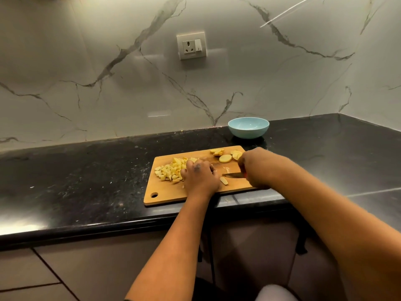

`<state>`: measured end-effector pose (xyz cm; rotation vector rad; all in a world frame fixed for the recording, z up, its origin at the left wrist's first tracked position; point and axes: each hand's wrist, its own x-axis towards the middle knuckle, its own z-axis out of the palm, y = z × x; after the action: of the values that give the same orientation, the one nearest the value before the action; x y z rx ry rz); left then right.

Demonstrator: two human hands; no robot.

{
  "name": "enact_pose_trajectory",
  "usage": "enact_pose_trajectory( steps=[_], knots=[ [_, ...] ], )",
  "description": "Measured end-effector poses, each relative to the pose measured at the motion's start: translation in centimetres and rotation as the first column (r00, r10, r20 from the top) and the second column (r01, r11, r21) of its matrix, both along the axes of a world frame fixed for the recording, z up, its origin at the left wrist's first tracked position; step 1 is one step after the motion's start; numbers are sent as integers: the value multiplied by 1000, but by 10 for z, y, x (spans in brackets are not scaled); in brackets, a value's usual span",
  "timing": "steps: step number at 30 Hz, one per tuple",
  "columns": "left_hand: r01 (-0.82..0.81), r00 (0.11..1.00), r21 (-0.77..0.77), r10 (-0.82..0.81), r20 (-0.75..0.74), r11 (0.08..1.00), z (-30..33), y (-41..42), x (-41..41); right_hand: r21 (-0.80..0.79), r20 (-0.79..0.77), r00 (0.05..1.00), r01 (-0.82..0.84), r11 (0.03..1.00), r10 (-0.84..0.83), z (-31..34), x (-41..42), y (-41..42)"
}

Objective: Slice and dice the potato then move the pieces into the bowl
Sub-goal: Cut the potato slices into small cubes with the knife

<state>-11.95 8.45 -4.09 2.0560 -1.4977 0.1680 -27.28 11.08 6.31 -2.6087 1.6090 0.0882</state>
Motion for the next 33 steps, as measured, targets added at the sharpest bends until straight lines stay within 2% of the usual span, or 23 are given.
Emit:
enact_pose_trajectory(
  steps=[2,5,9,13,18,20,22,24,26,28,31,33],
  knots=[
    [-25,1000,-17,25,12,1000,0,1,1,12,-1,1000,-8,1000,8,5,-13,-2],
    [-40,999,-76,41,13,996,-2,4,2,51,115,993,-2,999,-4,8,-27,-11],
    [40,999,-84,-37,38,996,2,4,2,24,174,984,36,999,-40,0,-27,-22],
    [180,978,102,-189,90,978,15,-3,3,39,192,980,38,999,-44,-6,-22,-26],
    [203,965,276,-240,107,939,28,-11,3,8,223,973,62,998,-63,-9,-25,-31],
    [158,965,288,-210,158,945,30,-9,6,12,230,971,69,998,-70,-9,-26,-31],
    [71,970,233,-122,211,970,31,-5,11,15,233,970,73,997,-74,-9,-25,-31],
    [35,983,152,-62,174,988,31,-2,17,15,226,971,72,997,-74,-9,-25,-31],
    [88,989,131,-102,104,987,33,1,24,11,224,972,70,998,-70,-9,-24,-30],
    [222,971,180,-234,47,958,37,4,26,6,229,971,69,998,-69,-9,-24,-29],
    [449,890,300,-453,-60,842,36,8,24,-2,230,970,74,997,-72,-8,-23,-27],
    [495,860,343,-506,-65,798,30,7,20,-5,230,971,76,997,-73,-7,-22,-26]
  ],
)
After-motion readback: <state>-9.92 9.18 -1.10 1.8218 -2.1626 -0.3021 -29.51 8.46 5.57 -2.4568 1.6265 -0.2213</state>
